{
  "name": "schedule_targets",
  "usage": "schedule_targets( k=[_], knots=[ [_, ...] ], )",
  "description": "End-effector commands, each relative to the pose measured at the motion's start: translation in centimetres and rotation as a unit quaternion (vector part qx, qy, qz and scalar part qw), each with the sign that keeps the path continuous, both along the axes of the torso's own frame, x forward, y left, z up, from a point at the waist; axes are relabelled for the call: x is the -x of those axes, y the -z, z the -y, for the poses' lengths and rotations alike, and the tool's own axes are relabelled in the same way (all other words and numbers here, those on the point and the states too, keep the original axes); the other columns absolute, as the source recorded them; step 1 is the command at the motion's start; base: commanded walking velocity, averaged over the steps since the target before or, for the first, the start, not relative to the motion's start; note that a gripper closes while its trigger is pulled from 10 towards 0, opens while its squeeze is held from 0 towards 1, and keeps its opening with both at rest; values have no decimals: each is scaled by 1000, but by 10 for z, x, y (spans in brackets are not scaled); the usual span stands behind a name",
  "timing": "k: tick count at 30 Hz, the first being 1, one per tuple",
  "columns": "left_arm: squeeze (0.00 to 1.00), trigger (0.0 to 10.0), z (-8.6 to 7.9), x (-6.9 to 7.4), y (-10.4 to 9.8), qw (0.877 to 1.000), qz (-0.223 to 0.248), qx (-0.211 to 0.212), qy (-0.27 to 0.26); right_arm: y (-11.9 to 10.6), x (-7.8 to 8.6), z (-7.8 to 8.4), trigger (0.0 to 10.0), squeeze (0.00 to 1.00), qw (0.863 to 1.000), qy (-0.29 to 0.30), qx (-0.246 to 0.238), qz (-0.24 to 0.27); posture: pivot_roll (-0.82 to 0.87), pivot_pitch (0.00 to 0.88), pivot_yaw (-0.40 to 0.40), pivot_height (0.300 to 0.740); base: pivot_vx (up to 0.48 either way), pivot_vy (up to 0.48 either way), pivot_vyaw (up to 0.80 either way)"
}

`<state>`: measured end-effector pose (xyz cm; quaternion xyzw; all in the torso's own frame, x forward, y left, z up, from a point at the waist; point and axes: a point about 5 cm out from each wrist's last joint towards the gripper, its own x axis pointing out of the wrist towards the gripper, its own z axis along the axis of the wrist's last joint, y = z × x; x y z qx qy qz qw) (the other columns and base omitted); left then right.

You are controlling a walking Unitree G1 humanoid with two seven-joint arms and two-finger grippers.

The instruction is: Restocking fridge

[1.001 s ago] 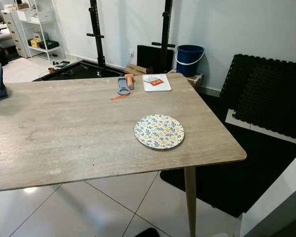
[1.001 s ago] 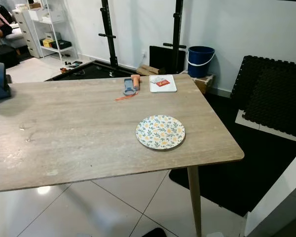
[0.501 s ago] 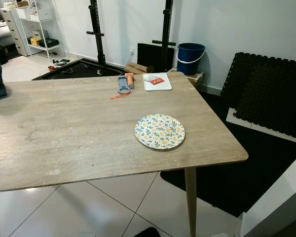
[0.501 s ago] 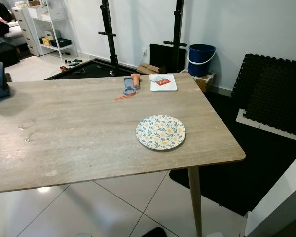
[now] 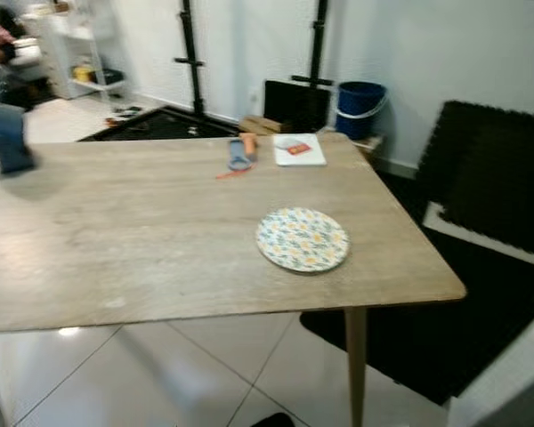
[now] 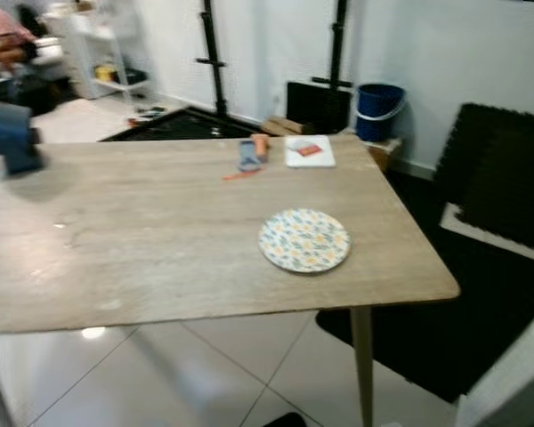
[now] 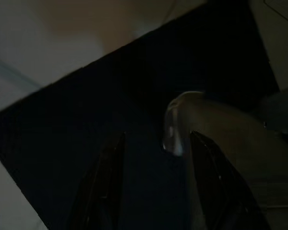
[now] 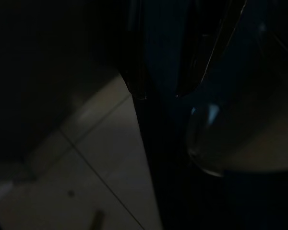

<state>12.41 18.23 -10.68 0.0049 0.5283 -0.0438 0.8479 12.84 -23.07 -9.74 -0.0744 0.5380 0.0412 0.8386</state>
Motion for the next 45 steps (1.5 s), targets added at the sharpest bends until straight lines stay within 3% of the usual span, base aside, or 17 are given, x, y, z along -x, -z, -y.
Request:
schedule_targets(
  k=[1,36,42,45],
  knots=[
    [0,10000,-1,7,2,1000,-14,-3,1,1,4,-1,10000,0,1000,3,1,-3,-39,22,-3,740,0,0,0],
    [0,10000,-4,8,2,1000,-18,-12,3,1,4,1,10000,0,1000,4,14,-6,-37,17,1,740,0,0,0],
    [0,10000,-4,8,2,1000,-17,-10,-2,-8,-9,19,10000,0,993,105,8,51,-33,19,1,740,0,0,0],
    [0,10000,-5,9,3,1000,-18,-9,-3,-24,-31,37,10000,0,974,189,-20,125,-38,22,6,740,0,0,0]
  ],
)
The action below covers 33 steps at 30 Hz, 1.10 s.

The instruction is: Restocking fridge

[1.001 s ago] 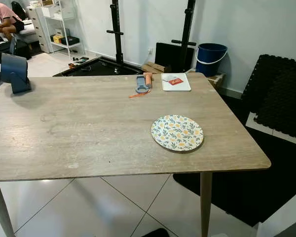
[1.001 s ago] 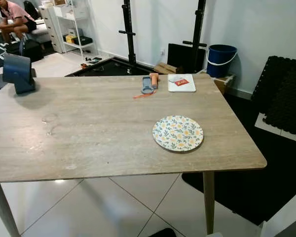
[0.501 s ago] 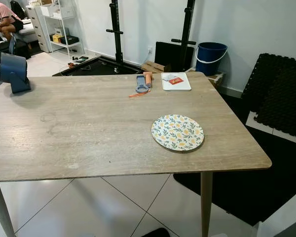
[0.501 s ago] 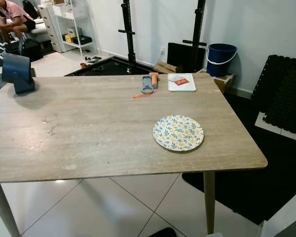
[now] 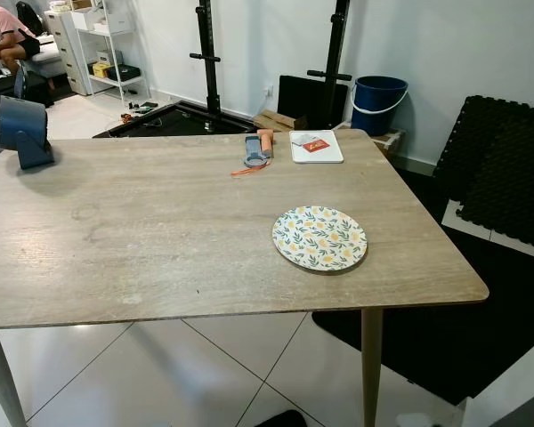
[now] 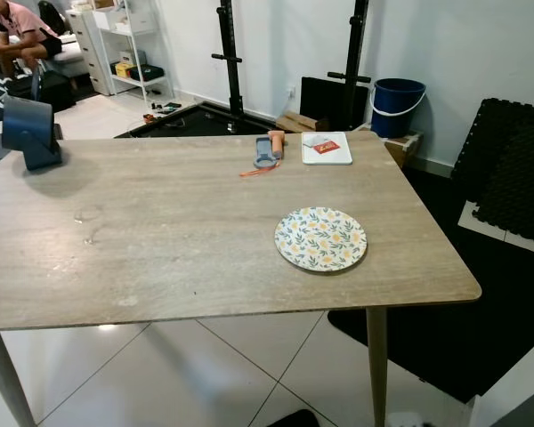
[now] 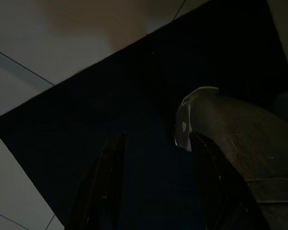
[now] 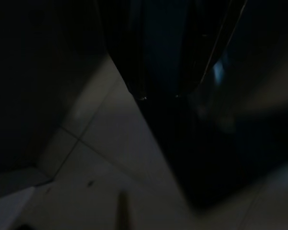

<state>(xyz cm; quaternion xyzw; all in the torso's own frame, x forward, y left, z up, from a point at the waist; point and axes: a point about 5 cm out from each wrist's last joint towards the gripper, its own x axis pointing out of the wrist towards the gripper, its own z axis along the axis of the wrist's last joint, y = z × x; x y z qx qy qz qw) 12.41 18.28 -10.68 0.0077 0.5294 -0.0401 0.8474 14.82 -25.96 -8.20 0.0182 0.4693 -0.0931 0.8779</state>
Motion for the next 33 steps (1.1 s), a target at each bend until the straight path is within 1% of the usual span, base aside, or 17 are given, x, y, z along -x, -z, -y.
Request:
schedule_targets(
  k=[1,9,11,13,14,16,17,19,20,22,23,24,25,26,27,32,33],
  knots=[
    [0,10000,-5,9,2,1000,-17,-5,-2,-14,-18,15,10000,0,997,40,-6,62,-38,22,6,740,0,0,0],
    [0,10000,-4,8,2,1000,-15,-3,-4,-49,-49,52,10000,0,980,106,3,168,-35,22,1,740,0,0,0],
    [0,10000,-4,8,2,1000,-14,-1,-4,-65,-60,65,10000,0,964,131,-34,229,-37,22,3,740,0,0,0],
    [0,10000,-3,8,2,1000,-15,0,-3,-78,-69,66,10000,0,948,99,-98,285,-37,22,3,740,0,0,0],
    [0,10000,-3,8,2,1000,-15,0,-3,-78,-69,66,10000,0,948,99,-98,285,-37,22,3,740,0,0,0],
    [0,10000,-4,9,2,1000,-16,-1,-3,-91,-75,61,10000,0,918,21,-202,341,-37,22,3,740,0,0,0],
    [0,10000,-4,9,2,1000,-16,-1,-3,-91,-75,61,10000,0,918,21,-202,341,-37,22,3,740,0,0,0],
    [0,10000,-5,9,2,1000,-16,-1,-4,-98,-74,60,10000,0,897,-19,-253,362,-39,25,4,740,0,0,0],
    [0,10000,-5,9,2,1000,-16,-1,-4,-98,-74,60,10000,0,897,-19,-253,362,-39,25,4,740,0,0,0],
    [0,10000,-6,10,2,1000,-16,-2,-3,-109,-71,58,10000,0,863,-93,-318,383,-39,25,4,740,0,0,0],
    [0,10000,-6,10,2,1000,-16,-2,-3,-109,-71,58,10000,0,863,-93,-318,383,-39,25,4,740,0,0,0],
    [0,10000,-6,10,2,1000,-16,-2,-3,-115,-69,56,10000,0,846,-127,-343,389,-40,25,5,740,0,0,0],
    [0,10000,-6,10,2,1000,-16,-2,-3,-115,-69,56,10000,0,846,-127,-343,389,-40,25,5,740,0,0,0],
    [0,10000,-6,9,2,1000,-16,-2,-2,-120,-68,54,10000,0,830,-155,-361,395,-40,25,5,740,0,0,0],
    [0,10000,-6,9,2,1000,-16,-2,-2,-120,-68,54,10000,0,830,-155,-361,395,-40,25,5,740,0,0,0],
    [0,10000,-6,9,2,1000,-16,0,-1,-164,-69,56,10000,0,755,-256,-401,450,-43,27,8,740,0,0,0],
    [0,10000,-6,9,2,1000,-16,0,-1,-164,-69,56,10000,0,755,-256,-401,450,-43,27,8,740,0,0,0]
  ],
)
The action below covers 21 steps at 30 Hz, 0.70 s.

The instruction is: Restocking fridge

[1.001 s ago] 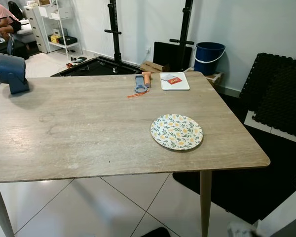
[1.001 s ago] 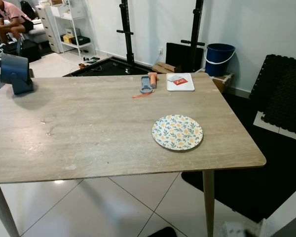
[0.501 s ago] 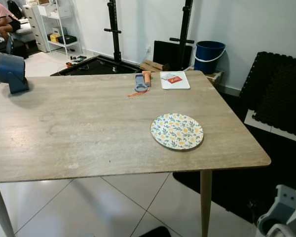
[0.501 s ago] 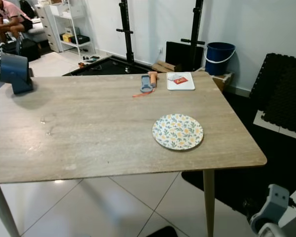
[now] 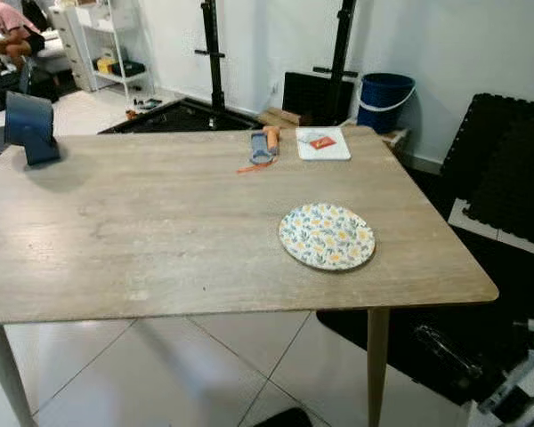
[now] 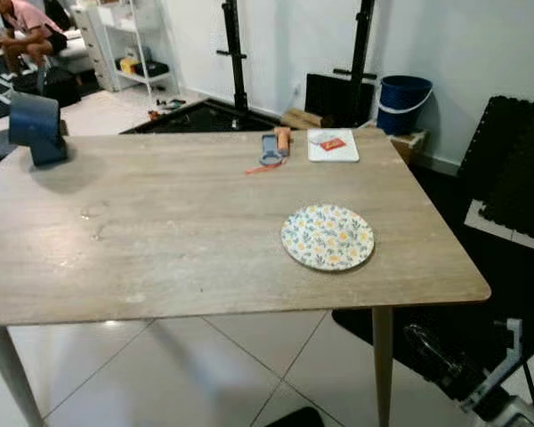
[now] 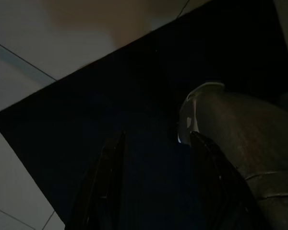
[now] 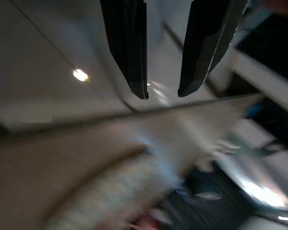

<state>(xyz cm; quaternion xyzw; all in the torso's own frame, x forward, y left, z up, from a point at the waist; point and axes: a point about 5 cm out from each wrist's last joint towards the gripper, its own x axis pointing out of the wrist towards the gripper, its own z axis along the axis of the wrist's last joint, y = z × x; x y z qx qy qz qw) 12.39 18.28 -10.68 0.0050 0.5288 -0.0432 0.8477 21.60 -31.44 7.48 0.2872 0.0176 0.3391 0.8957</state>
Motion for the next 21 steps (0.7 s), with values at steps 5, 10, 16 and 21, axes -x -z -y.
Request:
schedule_targets(
  k=[5,10,16,21],
  knots=[
    [0,10000,-6,8,2,1000,-16,-4,0,-42,-18,-12,10000,0,993,-48,-13,103,-44,25,9,740,0,0,0],
    [0,10000,-5,6,2,1000,-14,-2,0,-52,-39,-47,10000,0,988,-87,25,125,-44,24,10,740,0,0,0],
    [0,10000,-5,6,1,1000,-11,1,-3,-64,-46,-83,10000,0,978,-136,20,156,-36,28,14,740,0,0,0],
    [0,10000,-6,5,1,1000,-8,2,-3,-78,-51,-105,10000,0,971,-151,-3,187,-31,28,13,740,0,0,0]
  ],
)
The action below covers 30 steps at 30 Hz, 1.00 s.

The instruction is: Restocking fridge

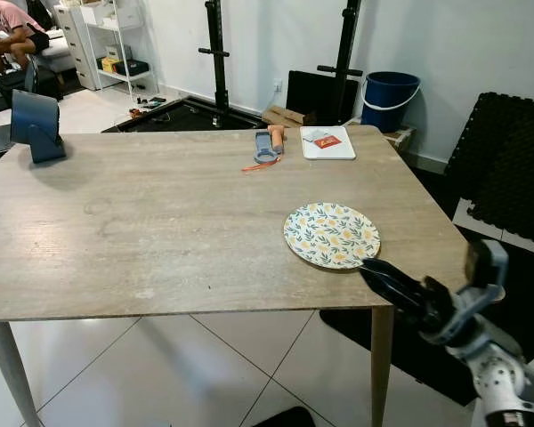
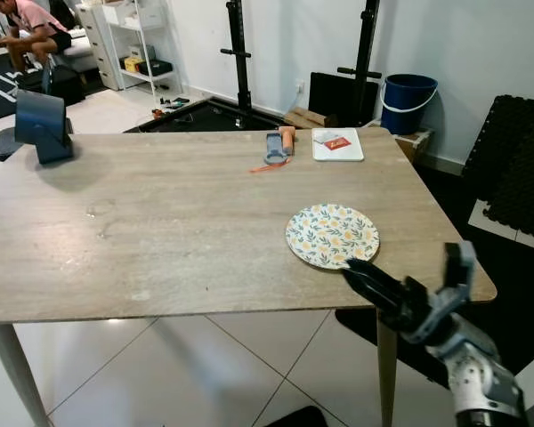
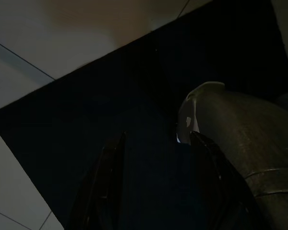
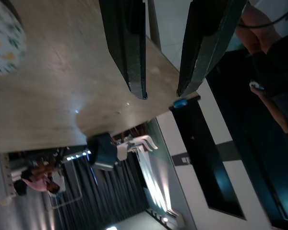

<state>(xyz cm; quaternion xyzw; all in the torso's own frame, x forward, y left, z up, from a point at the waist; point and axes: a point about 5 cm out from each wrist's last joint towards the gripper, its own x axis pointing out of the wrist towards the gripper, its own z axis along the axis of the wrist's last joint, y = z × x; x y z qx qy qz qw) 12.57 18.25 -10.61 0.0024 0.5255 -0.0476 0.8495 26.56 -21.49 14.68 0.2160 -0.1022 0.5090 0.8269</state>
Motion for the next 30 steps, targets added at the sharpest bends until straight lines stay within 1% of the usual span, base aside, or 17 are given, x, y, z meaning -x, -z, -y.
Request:
schedule_targets(
  k=[1,4,6,9,15,30],
  knots=[
    [0,10000,-6,7,1,1000,-11,-3,-6,-8,-2,-9,10000,0,1000,-12,-10,12,-30,27,13,740,0,0,0],
    [0,10000,-6,7,1,1000,-11,-3,-2,-13,-2,-14,10000,0,999,-18,-21,20,-30,28,13,740,0,0,0],
    [0,10000,-6,7,1,1000,-11,-5,6,-14,-3,-21,10000,0,1000,-19,-11,21,-30,28,13,740,0,0,0],
    [0,10000,-7,7,1,1000,-11,-7,10,-13,-6,-25,10000,0,1000,-9,0,18,-32,24,13,740,0,0,0],
    [0,10000,-6,7,1,1000,-12,-7,15,-13,-8,-30,10000,0,1000,2,0,12,-33,23,12,740,282,0,0],
    [0,10000,-6,7,1,1000,-12,-6,20,-13,-9,-37,10000,0,1000,0,-5,11,-29,26,15,740,333,0,0]
  ],
)
